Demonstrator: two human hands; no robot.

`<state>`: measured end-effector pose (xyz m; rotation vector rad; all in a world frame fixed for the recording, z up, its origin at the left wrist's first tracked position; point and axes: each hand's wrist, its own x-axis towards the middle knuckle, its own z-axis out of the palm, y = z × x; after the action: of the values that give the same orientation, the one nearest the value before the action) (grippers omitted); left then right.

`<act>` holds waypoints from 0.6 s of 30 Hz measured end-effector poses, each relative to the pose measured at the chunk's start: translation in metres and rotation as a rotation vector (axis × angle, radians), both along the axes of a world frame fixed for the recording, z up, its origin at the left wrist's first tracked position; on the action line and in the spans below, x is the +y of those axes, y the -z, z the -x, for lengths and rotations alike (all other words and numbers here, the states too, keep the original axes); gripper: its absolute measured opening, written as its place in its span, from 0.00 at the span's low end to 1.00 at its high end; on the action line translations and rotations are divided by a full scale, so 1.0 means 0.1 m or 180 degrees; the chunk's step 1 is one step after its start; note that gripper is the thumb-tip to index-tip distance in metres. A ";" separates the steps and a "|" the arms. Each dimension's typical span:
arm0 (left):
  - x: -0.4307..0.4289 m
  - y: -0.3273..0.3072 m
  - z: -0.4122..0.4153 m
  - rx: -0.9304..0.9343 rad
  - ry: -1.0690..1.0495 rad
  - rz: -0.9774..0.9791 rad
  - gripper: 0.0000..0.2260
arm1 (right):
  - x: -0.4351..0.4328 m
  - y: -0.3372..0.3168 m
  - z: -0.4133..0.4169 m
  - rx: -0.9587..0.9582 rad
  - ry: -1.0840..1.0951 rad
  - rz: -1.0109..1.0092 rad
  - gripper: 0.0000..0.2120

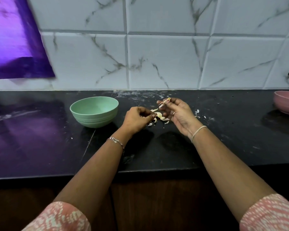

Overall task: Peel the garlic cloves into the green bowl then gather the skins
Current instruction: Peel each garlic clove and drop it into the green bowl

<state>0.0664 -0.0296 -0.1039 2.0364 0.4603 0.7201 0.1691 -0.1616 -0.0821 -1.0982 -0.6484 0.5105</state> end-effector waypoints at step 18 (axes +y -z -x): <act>-0.06 -0.04 0.10 -0.0012 -0.0153 -0.0591 0.11 | -0.06 0.06 0.01 -0.0903 0.0211 0.0527 0.07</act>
<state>0.0560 -0.0360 -0.1002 2.2027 0.4557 0.8217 0.1677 -0.1675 -0.0879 -1.3587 -0.8245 0.3583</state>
